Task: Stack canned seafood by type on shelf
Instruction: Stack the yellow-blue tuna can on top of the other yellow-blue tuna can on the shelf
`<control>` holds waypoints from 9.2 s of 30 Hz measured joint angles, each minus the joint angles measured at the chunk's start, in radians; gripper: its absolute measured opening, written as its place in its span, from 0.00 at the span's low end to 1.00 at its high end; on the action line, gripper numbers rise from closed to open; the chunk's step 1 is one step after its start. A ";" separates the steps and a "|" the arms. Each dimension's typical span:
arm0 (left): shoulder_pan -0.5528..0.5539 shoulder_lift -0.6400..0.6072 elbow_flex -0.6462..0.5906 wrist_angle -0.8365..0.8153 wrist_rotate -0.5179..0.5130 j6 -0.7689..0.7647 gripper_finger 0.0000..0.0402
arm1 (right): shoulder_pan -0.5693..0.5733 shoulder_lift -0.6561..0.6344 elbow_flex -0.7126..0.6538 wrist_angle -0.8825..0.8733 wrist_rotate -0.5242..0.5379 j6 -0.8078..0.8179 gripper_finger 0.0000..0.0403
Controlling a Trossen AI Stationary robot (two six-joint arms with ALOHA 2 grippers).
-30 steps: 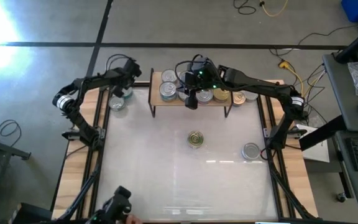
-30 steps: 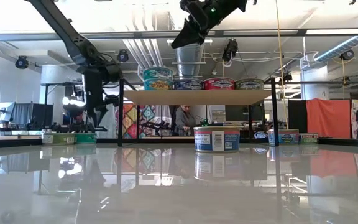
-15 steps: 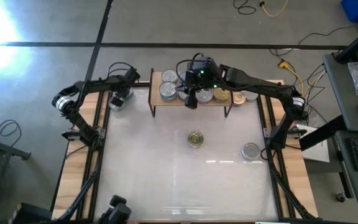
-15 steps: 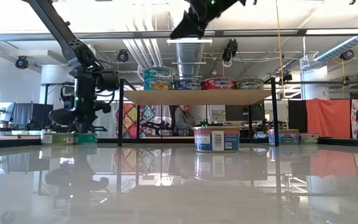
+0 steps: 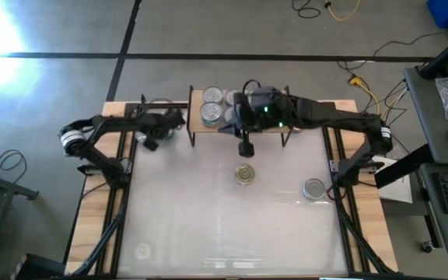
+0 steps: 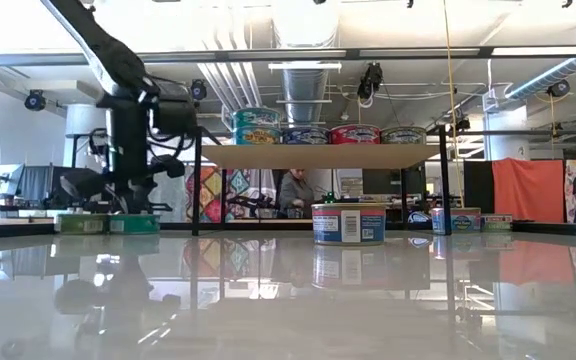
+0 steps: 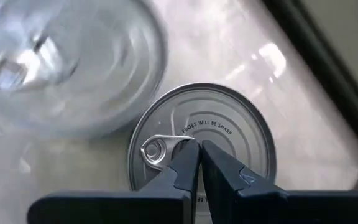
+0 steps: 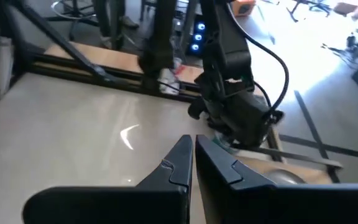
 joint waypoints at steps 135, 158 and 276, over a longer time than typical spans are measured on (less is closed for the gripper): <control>-1.701 0.232 -0.002 0.104 -0.367 0.101 0.84 | 0.345 0.731 -0.028 0.517 0.381 0.574 0.03; -1.571 0.303 0.029 0.258 -0.456 0.350 0.93 | 0.354 0.764 -0.019 0.489 0.373 0.654 0.03; 0.310 0.199 0.841 0.154 1.133 2.387 0.95 | -0.381 0.090 -0.212 0.281 0.045 0.018 0.03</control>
